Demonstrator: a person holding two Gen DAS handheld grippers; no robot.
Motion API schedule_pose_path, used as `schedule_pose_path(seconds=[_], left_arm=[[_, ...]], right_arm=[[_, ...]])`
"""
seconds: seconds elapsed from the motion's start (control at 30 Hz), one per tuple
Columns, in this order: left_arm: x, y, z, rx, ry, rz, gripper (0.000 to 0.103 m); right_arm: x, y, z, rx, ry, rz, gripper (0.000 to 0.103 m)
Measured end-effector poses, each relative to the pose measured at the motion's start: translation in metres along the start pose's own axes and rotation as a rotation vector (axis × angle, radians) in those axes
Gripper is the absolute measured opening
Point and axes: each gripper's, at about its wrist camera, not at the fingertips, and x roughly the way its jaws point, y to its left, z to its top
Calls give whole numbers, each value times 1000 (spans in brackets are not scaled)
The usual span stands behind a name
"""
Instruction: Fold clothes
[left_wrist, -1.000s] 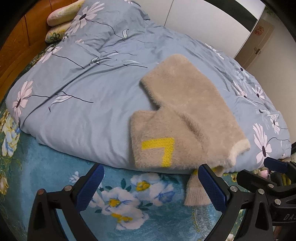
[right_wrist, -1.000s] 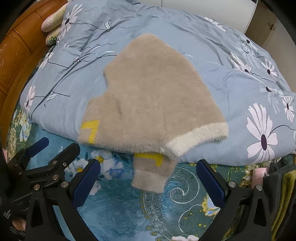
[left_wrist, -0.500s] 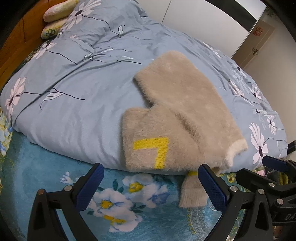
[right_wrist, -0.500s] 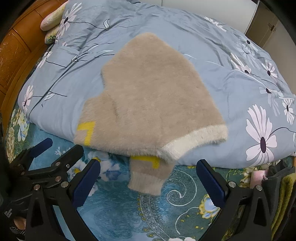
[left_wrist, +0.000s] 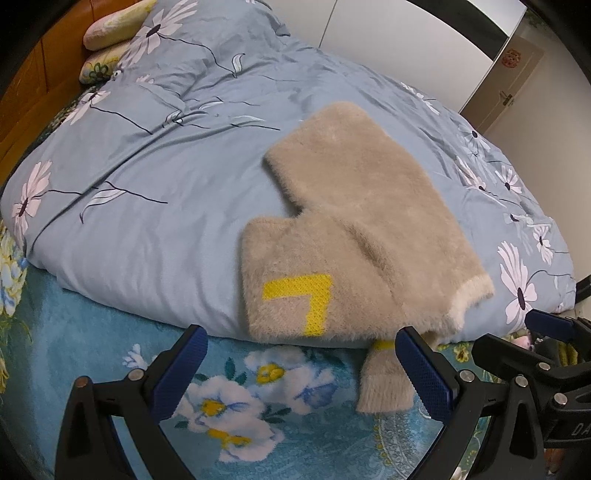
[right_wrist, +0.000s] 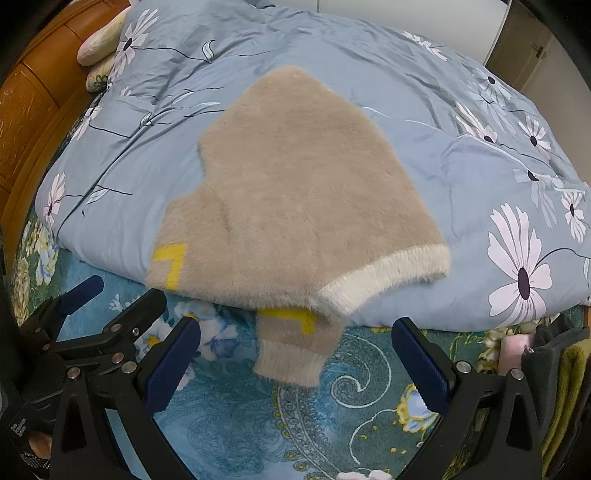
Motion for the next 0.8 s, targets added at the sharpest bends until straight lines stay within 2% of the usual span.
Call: schedule_pose_path(seconds=[0.57,0.67,0.8], left_arm=[[0,-5,-2,23,6,-10,103],[4,-10,-10,107,20,10,103],[12,-30,-22,325,-21,113,103]], right_arm=[[-1,-6,-4,27,6,15,103],[-2,-8,-7,38,7,8,103],[-5,-20,-16,69,7,-10,103]])
